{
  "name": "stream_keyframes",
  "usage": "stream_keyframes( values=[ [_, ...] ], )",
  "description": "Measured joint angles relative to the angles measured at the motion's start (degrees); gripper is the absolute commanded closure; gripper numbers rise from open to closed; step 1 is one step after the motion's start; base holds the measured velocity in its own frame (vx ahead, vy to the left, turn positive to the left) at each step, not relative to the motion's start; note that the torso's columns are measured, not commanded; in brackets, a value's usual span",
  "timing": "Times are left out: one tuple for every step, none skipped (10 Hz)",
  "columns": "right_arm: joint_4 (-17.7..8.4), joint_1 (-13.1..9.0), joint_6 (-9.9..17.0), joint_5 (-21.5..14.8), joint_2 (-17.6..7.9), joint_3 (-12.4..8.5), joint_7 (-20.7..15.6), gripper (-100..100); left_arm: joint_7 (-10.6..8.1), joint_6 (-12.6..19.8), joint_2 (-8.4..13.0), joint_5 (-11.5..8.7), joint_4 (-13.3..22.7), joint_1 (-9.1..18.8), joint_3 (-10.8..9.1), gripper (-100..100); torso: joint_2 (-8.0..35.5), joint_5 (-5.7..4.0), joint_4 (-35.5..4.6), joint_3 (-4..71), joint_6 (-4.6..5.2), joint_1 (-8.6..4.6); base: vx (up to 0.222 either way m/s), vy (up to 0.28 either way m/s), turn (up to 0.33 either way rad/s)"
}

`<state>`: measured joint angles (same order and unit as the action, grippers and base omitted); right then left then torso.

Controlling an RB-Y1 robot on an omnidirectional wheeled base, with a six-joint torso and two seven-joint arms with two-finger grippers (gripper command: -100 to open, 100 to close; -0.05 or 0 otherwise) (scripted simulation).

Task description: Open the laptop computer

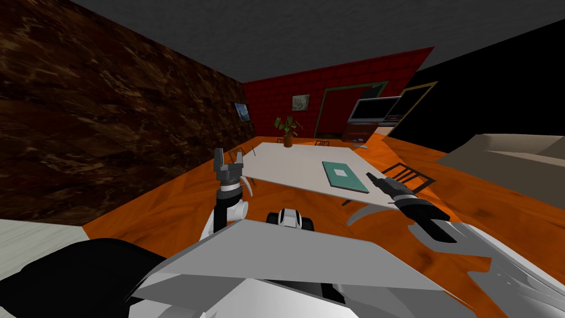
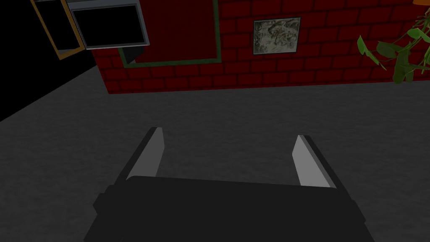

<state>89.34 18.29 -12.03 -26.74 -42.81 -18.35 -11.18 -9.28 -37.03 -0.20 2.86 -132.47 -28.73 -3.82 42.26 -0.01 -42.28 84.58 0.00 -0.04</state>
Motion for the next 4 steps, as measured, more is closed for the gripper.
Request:
stream_keyframes(
  values=[
    [0.0, 0.0, 0.0, 0.0, 0.0, 0.0, 0.0, 0, 0.00, 0.0, 0.0, 0.0, 0.0, 0.0, 0.00, 0, 0.0, 0.00, 0.0, 0.0, 0.00, 0.01, 0.000, 0.000, 0.000],
    [0.0, 0.0, 0.0, 0.0, 0.0, 0.0, 0.0, 0, 0.00, 0.0, 0.0, 0.0, 0.0, 0.0, 0.00, 0, 0.0, 0.01, 0.0, 0.0, 0.00, 0.03, 0.000, 0.000, 0.000],
    [0.0, 0.0, 0.0, 0.0, 0.0, 0.0, 0.0, 0, 0.00, 0.0, 0.0, 0.0, 0.0, 0.0, 0.00, 0, 0.0, 0.01, 0.0, 0.0, 0.00, 0.04, 0.000, 0.000, 0.000],
    [0.0, 0.0, 0.0, 0.0, 0.0, 0.0, 0.0, 0, 0.00, 0.0, 0.0, 0.0, 0.0, 0.0, 0.00, 0, 0.0, 0.02, 0.0, 0.0, 0.00, 0.04, 0.000, 0.000, 0.000]
  ],
)
